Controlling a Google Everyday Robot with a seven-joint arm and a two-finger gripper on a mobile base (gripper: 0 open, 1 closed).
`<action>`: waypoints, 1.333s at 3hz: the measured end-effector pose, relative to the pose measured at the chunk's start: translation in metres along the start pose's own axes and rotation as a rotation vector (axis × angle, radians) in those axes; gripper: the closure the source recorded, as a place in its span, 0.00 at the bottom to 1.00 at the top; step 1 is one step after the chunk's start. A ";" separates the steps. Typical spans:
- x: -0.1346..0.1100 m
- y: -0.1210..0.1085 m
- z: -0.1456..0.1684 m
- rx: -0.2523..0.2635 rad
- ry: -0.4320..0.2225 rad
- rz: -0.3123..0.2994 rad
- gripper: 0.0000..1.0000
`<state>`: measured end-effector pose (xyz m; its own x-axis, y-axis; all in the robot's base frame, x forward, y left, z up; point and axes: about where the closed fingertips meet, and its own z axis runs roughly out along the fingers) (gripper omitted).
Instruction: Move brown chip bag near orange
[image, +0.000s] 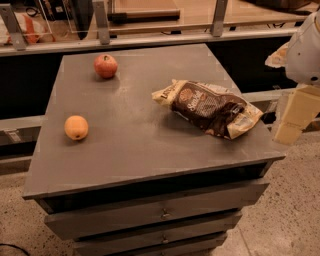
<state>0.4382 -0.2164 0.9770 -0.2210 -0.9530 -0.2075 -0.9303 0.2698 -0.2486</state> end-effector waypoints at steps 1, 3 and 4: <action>0.000 0.000 0.000 0.000 0.000 0.000 0.00; 0.014 -0.023 0.025 0.072 -0.094 0.159 0.00; 0.027 -0.036 0.046 0.109 -0.184 0.295 0.00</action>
Offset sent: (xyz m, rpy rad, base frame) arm 0.0252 -0.0108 -0.0107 0.1000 -0.0783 -0.1220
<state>0.4790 -0.2458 0.9370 -0.4092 -0.7937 -0.4501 -0.7954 0.5520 -0.2503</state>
